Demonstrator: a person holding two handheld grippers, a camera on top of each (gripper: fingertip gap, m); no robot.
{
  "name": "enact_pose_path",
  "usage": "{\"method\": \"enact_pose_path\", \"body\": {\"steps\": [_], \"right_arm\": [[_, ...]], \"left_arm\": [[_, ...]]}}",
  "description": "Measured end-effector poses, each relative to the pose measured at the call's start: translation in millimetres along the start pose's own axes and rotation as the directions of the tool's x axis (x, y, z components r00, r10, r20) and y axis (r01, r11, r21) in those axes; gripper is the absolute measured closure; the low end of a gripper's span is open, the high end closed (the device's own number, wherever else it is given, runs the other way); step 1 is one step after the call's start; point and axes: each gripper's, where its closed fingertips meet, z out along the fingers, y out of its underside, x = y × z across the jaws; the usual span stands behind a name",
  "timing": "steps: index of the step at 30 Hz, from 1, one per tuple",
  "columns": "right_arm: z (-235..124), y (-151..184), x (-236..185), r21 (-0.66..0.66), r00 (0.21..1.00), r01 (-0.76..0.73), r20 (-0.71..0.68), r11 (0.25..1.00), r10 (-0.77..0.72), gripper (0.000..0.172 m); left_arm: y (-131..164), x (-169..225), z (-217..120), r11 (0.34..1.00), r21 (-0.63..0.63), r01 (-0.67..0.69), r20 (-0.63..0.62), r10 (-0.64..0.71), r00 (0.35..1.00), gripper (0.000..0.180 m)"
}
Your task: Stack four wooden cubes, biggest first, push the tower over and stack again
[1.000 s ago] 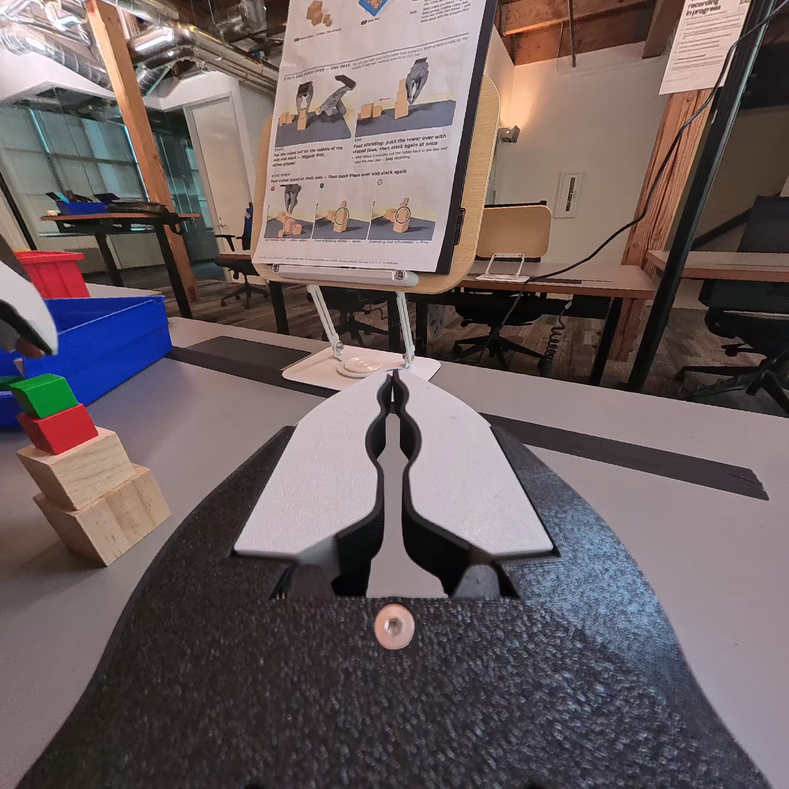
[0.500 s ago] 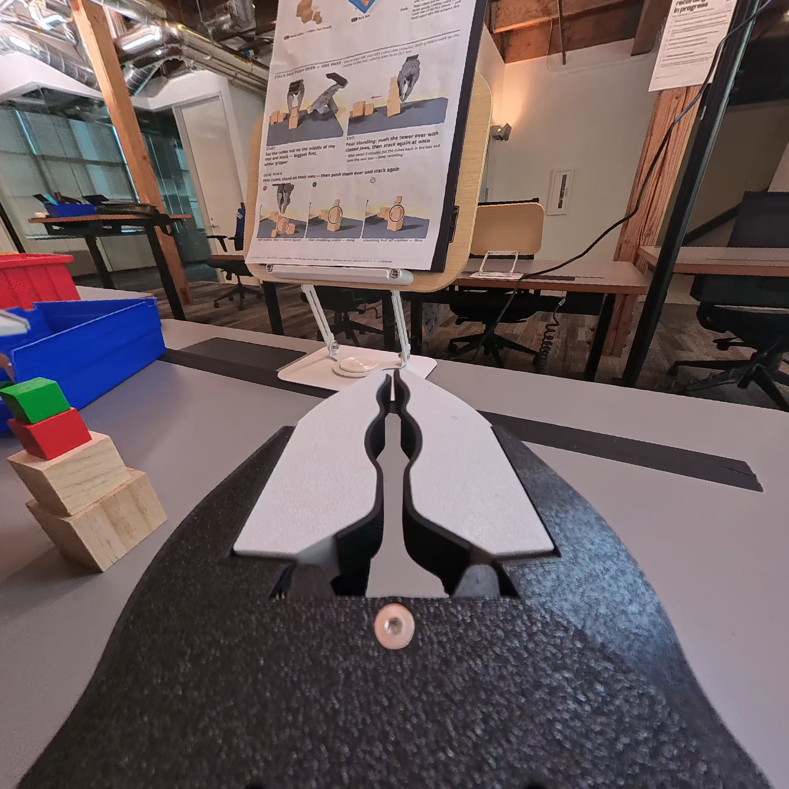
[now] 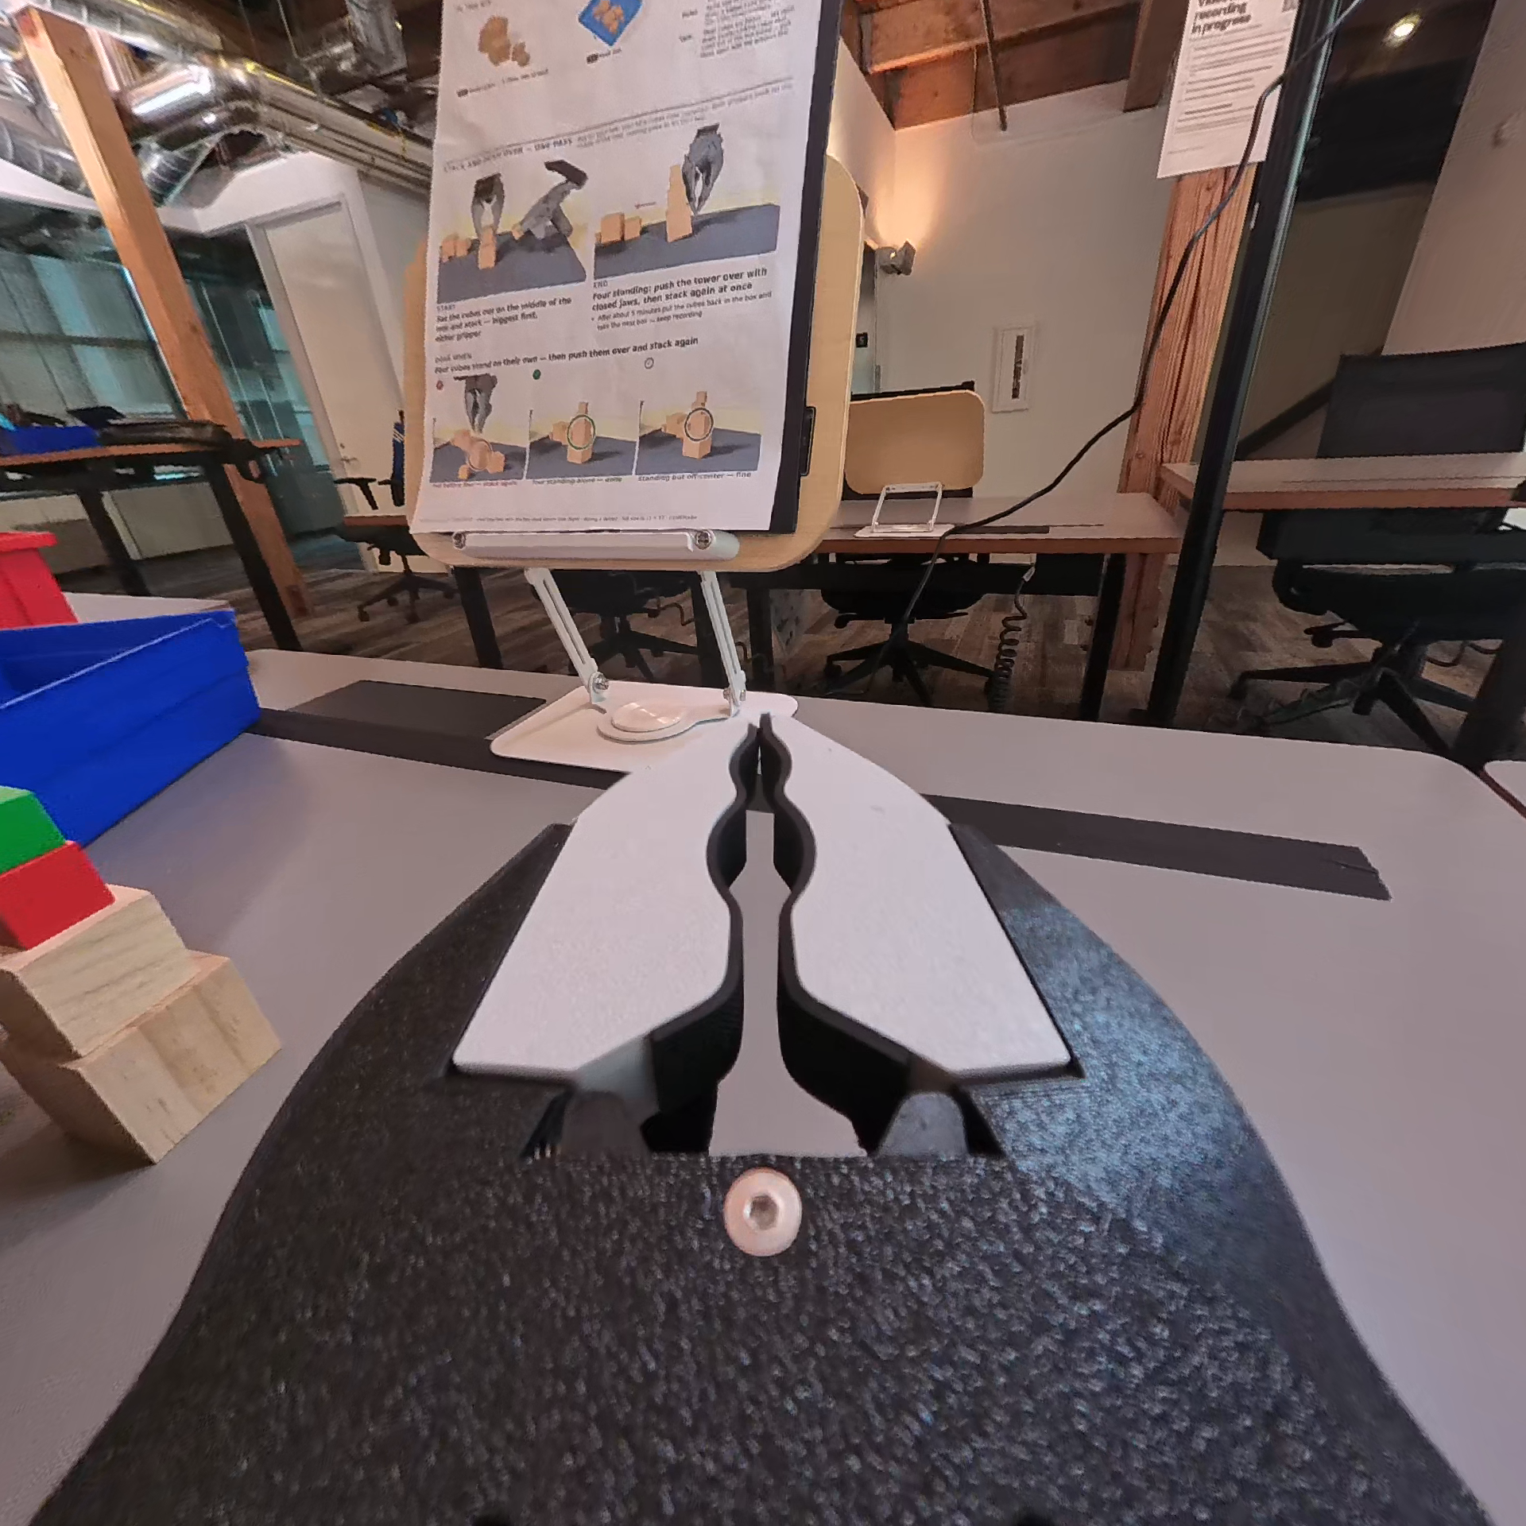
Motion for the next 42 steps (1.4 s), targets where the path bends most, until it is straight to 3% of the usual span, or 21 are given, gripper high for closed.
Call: {"method": "enact_pose_path", "body": {"steps": [7, 15, 18, 23, 27, 30, 37, 42], "right_arm": [[-0.4, -2.7, -2.1, 0.007, 1.0, -0.005, 0.007, 1.0, 0.005, 0.171], [-3.4, -7.3, 5.1, 0.026, 1.0, -0.025, -0.004, 0.999, 0.025, 0.172], [-3.4, -8.3, 4.3, 0.03, 1.0, -0.028, 0.002, 0.999, 0.028, 0.171], [-3.4, -9.8, -1.1, 0.034, 1.0, -0.011, 0.02, 0.999, 0.01, 0.171], [-1.7, -6.3, -6.0, 0.027, 0.999, 0.006, 0.04, 1.0, -0.007, 0.17], [0.7, -2.9, -14.4, 0.019, 0.997, 0.024, 0.076, 1.0, -0.025, 0.168], [6.0, 10.3, -56.9, -0.005, 0.959, 0.152, 0.244, 0.988, -0.146, 0.151], [-0.5, 41.0, -129.6, -0.11, 0.812, 0.237, 0.568, 0.965, -0.135, 0.122]], "left_arm": [[-47.3, 40.7, 27.4, 0.965, 0.061, -0.254, 0.018, 0.254, 0.967, 0.18], [-107.3, 99.1, 42.7, 0.918, 0.214, -0.333, -0.088, 0.358, 0.93, 0.18], [-117.8, 97.5, 30.4, 0.93, 0.267, -0.252, -0.149, 0.298, 0.943, 0.18], [-123.5, 47.6, 8.4, 0.951, 0.304, 0.061, -0.288, 0.031, 0.957, 0.177], [-111.7, -9.4, 2.9, 0.911, 0.329, 0.25, -0.329, -0.137, 0.934, 0.171], [-97.7, -55.1, 5.9, 0.844, 0.373, 0.386, -0.338, -0.264, 0.903, 0.167], [-64.4, -101.6, 14.6, 0.745, 0.453, 0.489, -0.364, -0.346, 0.865, 0.165], [-58.0, -103.8, 18.4, 0.759, 0.455, 0.467, -0.356, -0.326, 0.876, 0.17]]}}
